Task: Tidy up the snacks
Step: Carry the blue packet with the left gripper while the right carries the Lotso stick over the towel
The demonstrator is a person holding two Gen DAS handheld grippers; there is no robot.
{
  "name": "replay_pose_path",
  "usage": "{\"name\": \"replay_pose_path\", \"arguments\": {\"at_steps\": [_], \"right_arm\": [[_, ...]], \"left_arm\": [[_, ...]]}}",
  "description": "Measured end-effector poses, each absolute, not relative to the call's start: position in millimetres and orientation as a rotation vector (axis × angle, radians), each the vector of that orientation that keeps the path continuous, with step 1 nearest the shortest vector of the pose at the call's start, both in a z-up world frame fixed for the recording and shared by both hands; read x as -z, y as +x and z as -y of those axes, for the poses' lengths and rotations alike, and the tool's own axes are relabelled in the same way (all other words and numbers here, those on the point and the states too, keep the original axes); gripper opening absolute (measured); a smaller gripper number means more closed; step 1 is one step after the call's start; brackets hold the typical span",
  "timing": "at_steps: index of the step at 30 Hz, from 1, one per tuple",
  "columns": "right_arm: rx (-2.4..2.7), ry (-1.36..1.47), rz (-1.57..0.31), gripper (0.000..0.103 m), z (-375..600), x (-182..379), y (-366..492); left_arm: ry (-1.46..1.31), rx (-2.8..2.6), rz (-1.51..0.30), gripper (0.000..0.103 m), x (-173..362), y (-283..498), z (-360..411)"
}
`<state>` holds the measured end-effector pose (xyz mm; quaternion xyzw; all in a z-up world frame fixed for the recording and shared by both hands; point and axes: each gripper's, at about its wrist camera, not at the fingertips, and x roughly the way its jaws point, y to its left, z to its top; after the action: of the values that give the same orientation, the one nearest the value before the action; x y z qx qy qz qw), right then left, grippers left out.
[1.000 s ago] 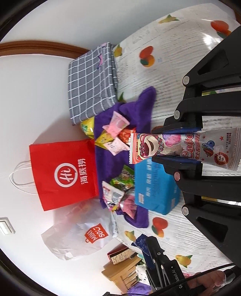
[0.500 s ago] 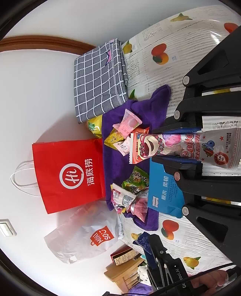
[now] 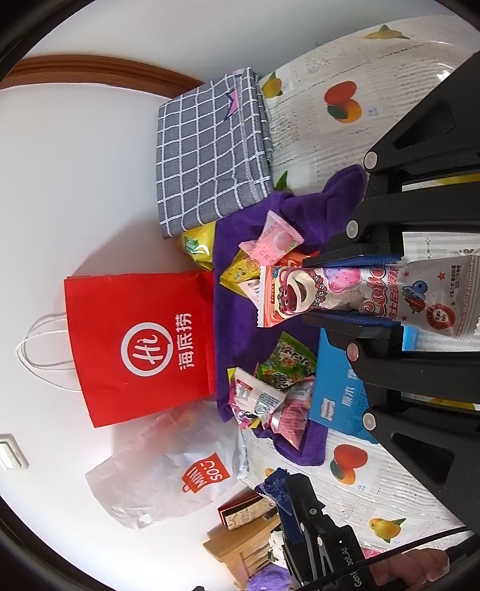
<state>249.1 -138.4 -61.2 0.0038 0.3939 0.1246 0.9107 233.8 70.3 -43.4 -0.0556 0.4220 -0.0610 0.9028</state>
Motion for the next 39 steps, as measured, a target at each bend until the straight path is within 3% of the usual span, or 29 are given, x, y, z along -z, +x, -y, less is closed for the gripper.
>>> {"name": "replay_pose_path", "arguments": {"at_steps": [39], "right_arm": [[-0.276,-0.030,-0.806,0.021,134,62,330]], "left_arm": [[-0.180,0.095,-0.915,0.041,55,301,-100]]}}
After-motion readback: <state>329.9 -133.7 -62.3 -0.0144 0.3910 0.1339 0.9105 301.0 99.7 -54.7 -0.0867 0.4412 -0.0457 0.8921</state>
